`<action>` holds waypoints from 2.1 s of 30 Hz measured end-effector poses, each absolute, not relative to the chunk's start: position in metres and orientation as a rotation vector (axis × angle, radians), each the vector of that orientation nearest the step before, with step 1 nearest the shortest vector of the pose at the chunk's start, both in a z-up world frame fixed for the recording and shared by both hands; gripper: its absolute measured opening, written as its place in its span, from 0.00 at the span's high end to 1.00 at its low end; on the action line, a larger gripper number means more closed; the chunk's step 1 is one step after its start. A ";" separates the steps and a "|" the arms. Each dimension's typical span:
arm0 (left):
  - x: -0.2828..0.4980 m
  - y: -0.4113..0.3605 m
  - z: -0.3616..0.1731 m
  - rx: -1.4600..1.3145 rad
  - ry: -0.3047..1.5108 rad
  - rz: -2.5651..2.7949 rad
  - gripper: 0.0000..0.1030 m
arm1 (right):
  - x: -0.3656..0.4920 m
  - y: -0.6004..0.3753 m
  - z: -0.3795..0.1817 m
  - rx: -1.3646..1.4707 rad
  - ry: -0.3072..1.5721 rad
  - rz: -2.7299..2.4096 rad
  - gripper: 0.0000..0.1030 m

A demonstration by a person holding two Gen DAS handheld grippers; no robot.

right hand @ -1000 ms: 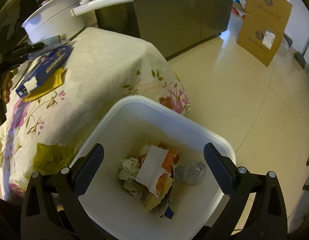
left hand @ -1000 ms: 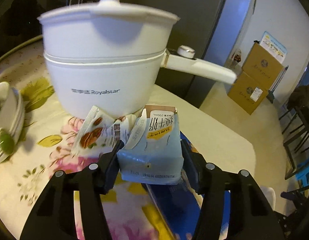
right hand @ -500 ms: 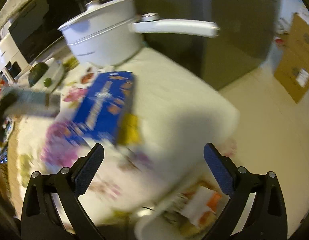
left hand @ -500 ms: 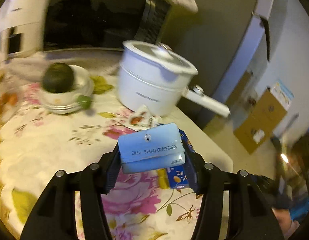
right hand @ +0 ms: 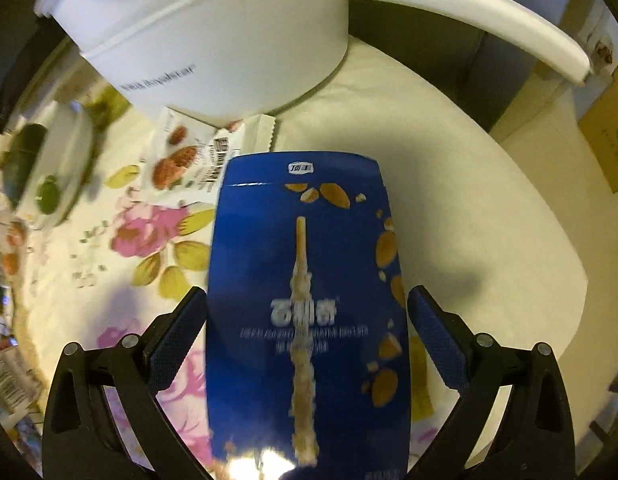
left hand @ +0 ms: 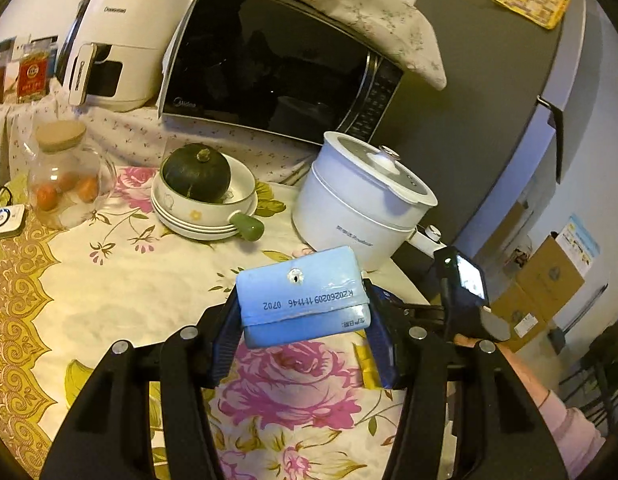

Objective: Collect trash
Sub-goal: 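Grasp the blue biscuit box with the right gripper while the left lifts the carton, then carry the biscuit box over the white bin and open the right gripper, then open the left gripper over the bin to drop the milk carton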

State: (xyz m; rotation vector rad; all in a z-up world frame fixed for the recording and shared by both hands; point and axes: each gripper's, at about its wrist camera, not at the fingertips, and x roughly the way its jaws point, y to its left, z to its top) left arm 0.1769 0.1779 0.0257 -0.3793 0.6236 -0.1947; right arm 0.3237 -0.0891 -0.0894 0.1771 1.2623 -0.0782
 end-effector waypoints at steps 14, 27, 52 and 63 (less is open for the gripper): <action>0.177 0.174 0.025 -0.399 0.622 -0.212 0.47 | 0.298 -0.104 -0.072 0.283 1.146 -0.036 0.15; 0.159 0.143 0.040 -0.384 0.581 -0.287 0.47 | 0.225 -0.172 0.010 0.325 0.944 -0.027 0.15; 0.091 -0.019 0.012 -0.215 0.705 -0.623 0.47 | 0.006 -0.275 -0.084 0.210 1.000 -0.258 0.07; 0.082 -0.088 -0.020 -0.139 0.821 -0.733 0.46 | -0.019 -0.305 -0.096 0.339 0.972 -0.328 0.07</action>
